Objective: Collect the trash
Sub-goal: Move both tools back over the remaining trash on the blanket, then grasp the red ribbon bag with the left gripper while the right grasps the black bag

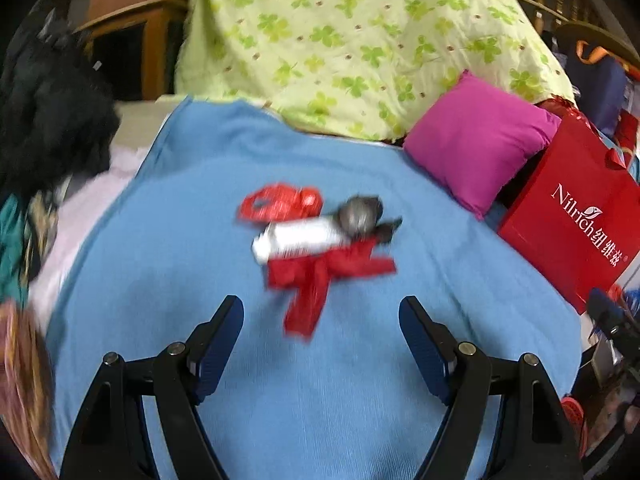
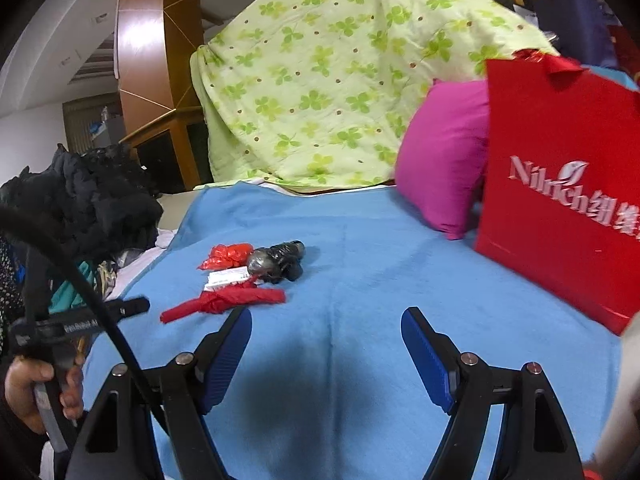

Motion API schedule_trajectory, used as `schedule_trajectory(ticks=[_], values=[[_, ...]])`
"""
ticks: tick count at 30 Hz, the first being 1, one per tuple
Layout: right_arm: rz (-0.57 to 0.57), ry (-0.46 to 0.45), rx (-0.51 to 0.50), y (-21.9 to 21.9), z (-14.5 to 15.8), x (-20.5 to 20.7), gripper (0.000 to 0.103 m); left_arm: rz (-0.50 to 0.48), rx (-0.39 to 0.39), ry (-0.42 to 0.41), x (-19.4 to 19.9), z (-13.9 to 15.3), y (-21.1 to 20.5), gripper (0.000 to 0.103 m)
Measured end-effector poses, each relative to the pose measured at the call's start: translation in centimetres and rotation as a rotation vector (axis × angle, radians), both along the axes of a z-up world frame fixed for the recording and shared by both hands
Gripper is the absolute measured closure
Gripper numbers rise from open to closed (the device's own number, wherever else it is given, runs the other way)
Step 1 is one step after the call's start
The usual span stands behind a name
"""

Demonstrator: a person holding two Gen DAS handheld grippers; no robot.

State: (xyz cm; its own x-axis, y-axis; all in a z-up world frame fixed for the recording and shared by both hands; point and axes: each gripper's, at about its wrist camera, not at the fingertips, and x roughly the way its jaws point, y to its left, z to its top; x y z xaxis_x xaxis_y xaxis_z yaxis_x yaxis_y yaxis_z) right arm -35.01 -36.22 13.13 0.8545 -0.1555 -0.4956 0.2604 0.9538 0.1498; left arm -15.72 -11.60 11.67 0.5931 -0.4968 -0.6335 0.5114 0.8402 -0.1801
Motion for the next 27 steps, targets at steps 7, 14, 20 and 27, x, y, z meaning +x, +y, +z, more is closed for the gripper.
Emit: schedule_trajectory(ticks=[7, 14, 20, 27], values=[[-0.001, 0.016, 0.052, -1.2, -3.1, 3.2, 0.023, -0.09, 0.065, 0.032, 6.1, -2.5, -4.5, 0.022], [-0.039, 0.06, 0.118, -3.1, -6.2, 3.7, 0.023, -0.104, 0.128, 0.114, 9.1, -7.0, -7.3, 0.022], [-0.046, 0.057, 0.143, -3.7, -6.8, 3.6, 0.023, -0.088, 0.162, 0.193, 10.9, -9.5, -8.4, 0.023], [-0.077, 0.067, 0.147, -4.2, -7.2, 3.5, 0.023, -0.047, 0.188, 0.22, 9.7, -9.8, -7.3, 0.082]])
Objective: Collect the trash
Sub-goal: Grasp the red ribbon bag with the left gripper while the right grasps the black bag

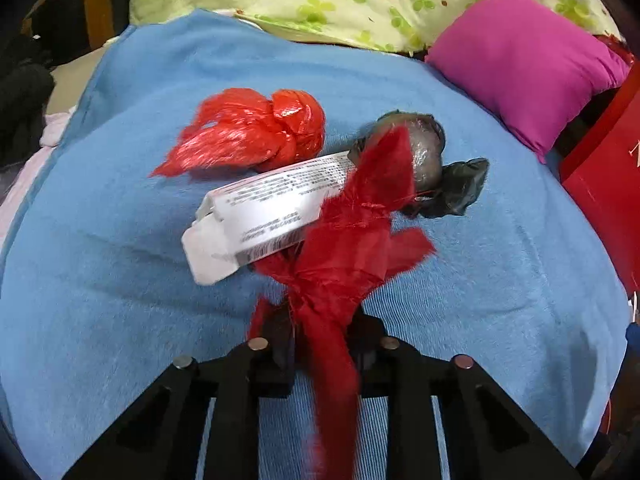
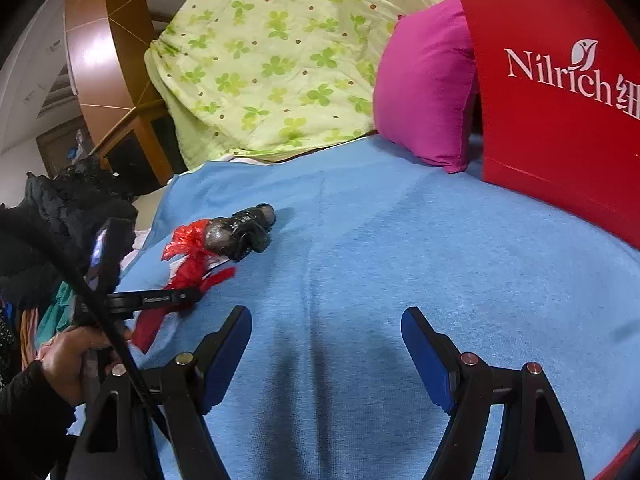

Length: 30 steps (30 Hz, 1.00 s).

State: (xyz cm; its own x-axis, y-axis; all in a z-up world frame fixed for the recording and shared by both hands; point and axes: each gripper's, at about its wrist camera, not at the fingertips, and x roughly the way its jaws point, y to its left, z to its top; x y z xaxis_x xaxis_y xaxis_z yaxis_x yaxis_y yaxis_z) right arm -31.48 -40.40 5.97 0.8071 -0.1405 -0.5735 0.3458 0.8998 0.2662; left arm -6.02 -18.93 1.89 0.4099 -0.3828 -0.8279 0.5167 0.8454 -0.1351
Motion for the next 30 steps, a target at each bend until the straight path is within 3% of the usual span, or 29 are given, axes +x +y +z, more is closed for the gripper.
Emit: schedule_trajectory(ticks=[7, 14, 19, 24, 30], values=[[0.003, 0.025, -0.067, 1.0, -0.1, -0.1, 0.023, 0.138, -0.092, -0.04, -4.4, 2.2, 5.8, 0.082], [0.009, 0.11, -0.088, 2.0, -0.6, 0.8, 0.023, 0.412, -0.098, -0.141, -5.2, 2.7, 12.9, 0.082], [0.057, 0.123, 0.004, 3.1, 1.2, 4.2, 0.023, 0.472, -0.118, -0.095, -4.3, 1.7, 14.0, 0.082], [0.094, 0.107, 0.156, 3.7, 2.9, 11.8, 0.023, 0.466, -0.135, -0.081, -3.6, 1.8, 13.5, 0.082], [0.018, 0.177, 0.4, 2.7, 0.7, 22.0, 0.023, 0.459, -0.126, -0.092, -3.1, 2.1, 13.1, 0.082]])
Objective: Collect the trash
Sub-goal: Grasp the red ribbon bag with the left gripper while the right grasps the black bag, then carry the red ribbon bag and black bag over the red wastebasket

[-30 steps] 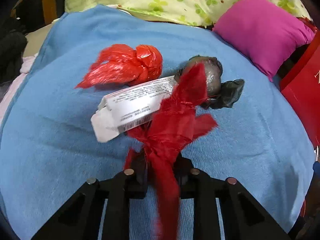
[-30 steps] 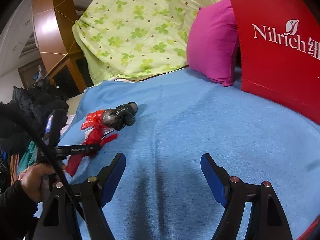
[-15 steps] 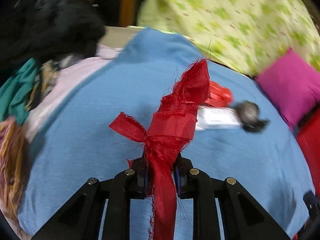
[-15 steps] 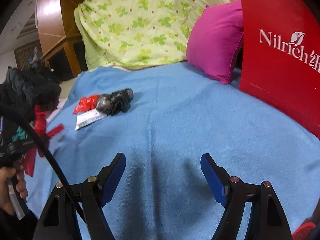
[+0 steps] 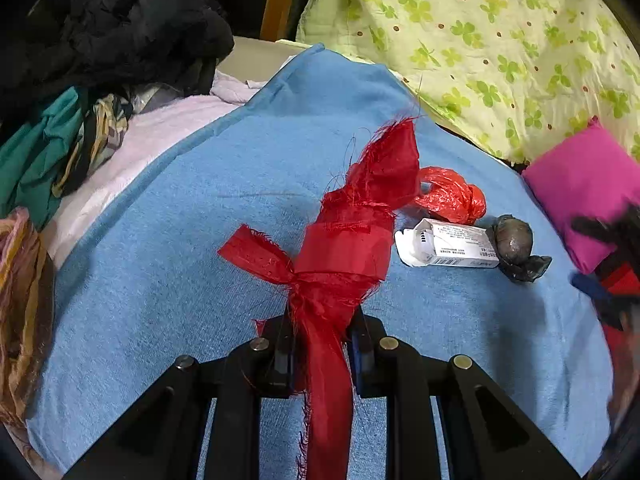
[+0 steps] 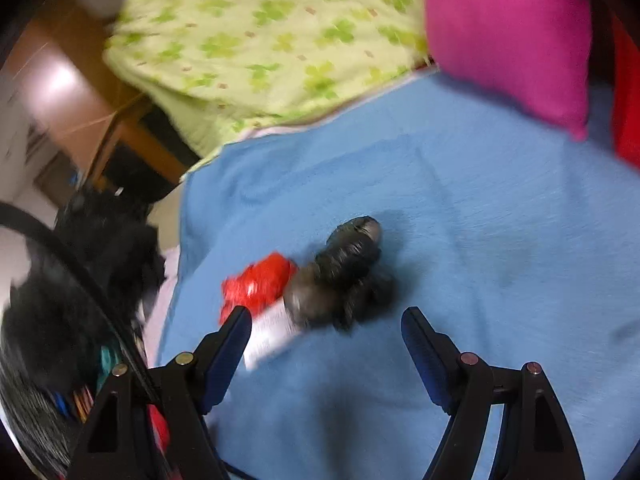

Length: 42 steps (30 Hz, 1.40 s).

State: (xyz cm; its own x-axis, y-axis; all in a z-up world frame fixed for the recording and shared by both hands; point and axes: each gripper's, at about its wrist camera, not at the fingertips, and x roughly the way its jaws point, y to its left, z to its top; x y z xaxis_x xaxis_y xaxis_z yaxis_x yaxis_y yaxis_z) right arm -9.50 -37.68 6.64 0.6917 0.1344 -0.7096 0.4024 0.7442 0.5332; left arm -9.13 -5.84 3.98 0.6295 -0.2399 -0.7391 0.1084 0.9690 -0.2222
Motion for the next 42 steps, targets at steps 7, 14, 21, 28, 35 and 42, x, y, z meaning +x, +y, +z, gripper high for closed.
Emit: schedule_trajectory(ticks=[7, 14, 21, 28, 35, 42], values=[[0.022, 0.112, -0.065, 0.9, -2.9, 6.1, 0.023, -0.025, 0.012, -0.021, -0.2, 0.2, -1.0, 0.082], [0.069, 0.159, -0.13, 1.1, -3.8, 6.3, 0.061, -0.016, 0.004, -0.045, -0.1, 0.6, -0.9, 0.082], [0.073, 0.09, -0.228, -0.2, 0.1, 0.3, 0.062, -0.02, 0.031, -0.065, -0.4, 0.7, -1.5, 0.082], [0.09, 0.053, -0.197, -1.3, 1.8, -8.8, 0.062, -0.024, 0.093, -0.087, -1.6, 0.6, -2.1, 0.082], [0.085, 0.01, -0.11, -2.1, 1.1, -17.8, 0.062, -0.071, 0.118, -0.086, -5.1, 1.5, -3.7, 0.082], [0.048, -0.057, -0.058, -3.2, 1.6, -23.2, 0.062, -0.14, 0.126, -0.077, -9.5, 3.7, -6.1, 0.082]])
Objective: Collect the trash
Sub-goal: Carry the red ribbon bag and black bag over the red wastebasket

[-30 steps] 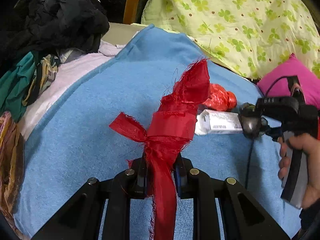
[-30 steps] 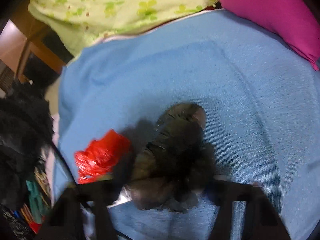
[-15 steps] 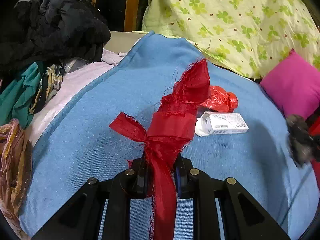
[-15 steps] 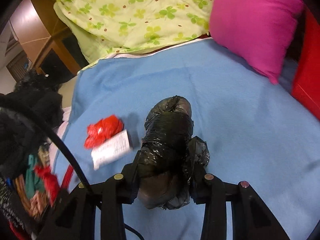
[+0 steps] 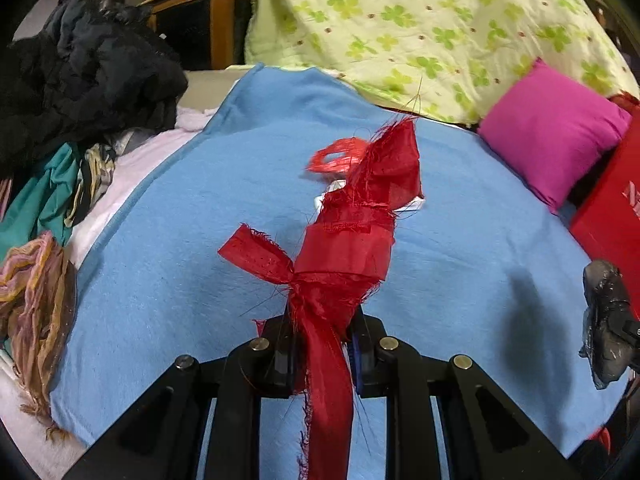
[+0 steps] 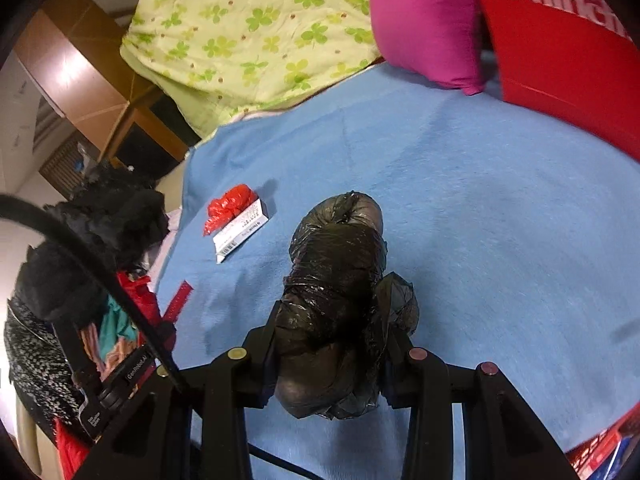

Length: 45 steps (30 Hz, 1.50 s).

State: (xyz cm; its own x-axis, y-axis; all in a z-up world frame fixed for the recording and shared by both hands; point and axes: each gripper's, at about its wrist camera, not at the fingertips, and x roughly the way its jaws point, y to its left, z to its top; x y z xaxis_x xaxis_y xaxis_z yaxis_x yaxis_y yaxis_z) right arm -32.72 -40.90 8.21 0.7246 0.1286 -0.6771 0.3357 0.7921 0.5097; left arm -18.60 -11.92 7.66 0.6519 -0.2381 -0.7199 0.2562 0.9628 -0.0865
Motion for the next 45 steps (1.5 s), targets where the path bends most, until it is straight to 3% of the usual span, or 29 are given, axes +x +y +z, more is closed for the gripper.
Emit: schedule_trajectory(ticks=[6, 14, 21, 36, 45], values=[[-0.046, -0.061, 0.006, -1.5, 1.4, -4.9, 0.062, -0.089, 0.013, -0.022, -3.7, 2.9, -3.0, 0.082], [-0.157, -0.107, -0.088, -5.0, 4.2, -13.7, 0.062, -0.208, 0.023, -0.064, -7.8, 5.5, -7.2, 0.082], [-0.265, -0.092, -0.174, -7.6, 5.2, -21.0, 0.062, -0.299, 0.021, -0.086, -10.4, 6.5, -10.4, 0.082], [-0.483, 0.048, -0.24, -9.9, 1.4, -33.2, 0.062, -0.514, -0.006, -0.045, -17.4, 5.8, -17.8, 0.082], [-0.504, 0.128, -0.251, -10.1, -1.0, -35.9, 0.062, -0.654, 0.002, -0.039, -22.5, 5.9, -21.5, 0.082]])
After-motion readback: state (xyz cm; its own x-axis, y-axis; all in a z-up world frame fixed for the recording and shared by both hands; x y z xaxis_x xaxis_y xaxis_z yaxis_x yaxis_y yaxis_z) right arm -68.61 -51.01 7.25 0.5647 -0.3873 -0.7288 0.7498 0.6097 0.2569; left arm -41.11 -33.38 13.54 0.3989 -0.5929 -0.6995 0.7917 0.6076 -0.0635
